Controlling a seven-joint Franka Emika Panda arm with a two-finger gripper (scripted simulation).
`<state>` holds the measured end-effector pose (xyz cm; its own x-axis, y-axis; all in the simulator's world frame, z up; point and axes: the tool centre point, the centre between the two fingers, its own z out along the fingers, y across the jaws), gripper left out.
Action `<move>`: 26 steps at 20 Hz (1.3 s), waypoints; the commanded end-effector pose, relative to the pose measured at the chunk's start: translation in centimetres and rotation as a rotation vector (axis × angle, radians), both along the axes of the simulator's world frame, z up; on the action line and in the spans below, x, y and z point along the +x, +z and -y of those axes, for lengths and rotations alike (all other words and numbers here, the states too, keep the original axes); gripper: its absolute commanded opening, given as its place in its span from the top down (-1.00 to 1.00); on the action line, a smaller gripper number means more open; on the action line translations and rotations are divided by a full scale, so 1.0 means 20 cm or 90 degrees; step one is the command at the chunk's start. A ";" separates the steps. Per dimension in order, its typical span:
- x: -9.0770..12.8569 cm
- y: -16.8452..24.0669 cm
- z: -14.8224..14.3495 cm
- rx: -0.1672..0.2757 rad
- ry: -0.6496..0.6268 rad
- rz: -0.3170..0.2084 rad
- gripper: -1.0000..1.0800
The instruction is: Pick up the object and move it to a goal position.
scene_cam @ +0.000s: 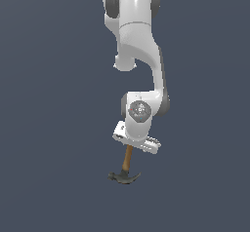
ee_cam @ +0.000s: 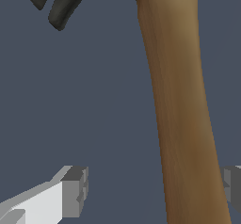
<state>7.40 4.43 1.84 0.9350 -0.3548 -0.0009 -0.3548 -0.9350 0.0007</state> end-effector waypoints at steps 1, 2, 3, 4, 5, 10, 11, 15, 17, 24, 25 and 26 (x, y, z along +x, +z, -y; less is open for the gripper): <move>0.01 -0.01 0.00 0.000 0.000 0.001 -0.92; 0.01 -0.01 0.00 0.000 0.000 0.001 -0.92; 0.01 -0.01 0.00 0.000 0.000 0.001 1.00; 0.01 -0.01 0.00 0.000 0.000 0.001 1.00; 0.01 -0.01 0.00 0.000 0.000 0.001 1.00; 0.01 -0.01 0.00 0.000 0.000 0.001 1.00; 0.01 -0.01 0.00 0.000 0.000 0.001 1.00; 0.01 0.00 0.01 0.000 -0.002 0.002 1.00; 0.00 0.01 0.00 0.000 -0.002 0.002 1.00; -0.05 0.11 -0.04 0.000 -0.002 0.002 1.00; -0.07 0.13 -0.05 0.000 -0.002 0.002 1.00; -0.08 0.16 -0.06 0.000 -0.002 0.002 1.00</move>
<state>6.01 5.34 4.05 0.9338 -0.3579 -0.0033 -0.3579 -0.9338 0.0029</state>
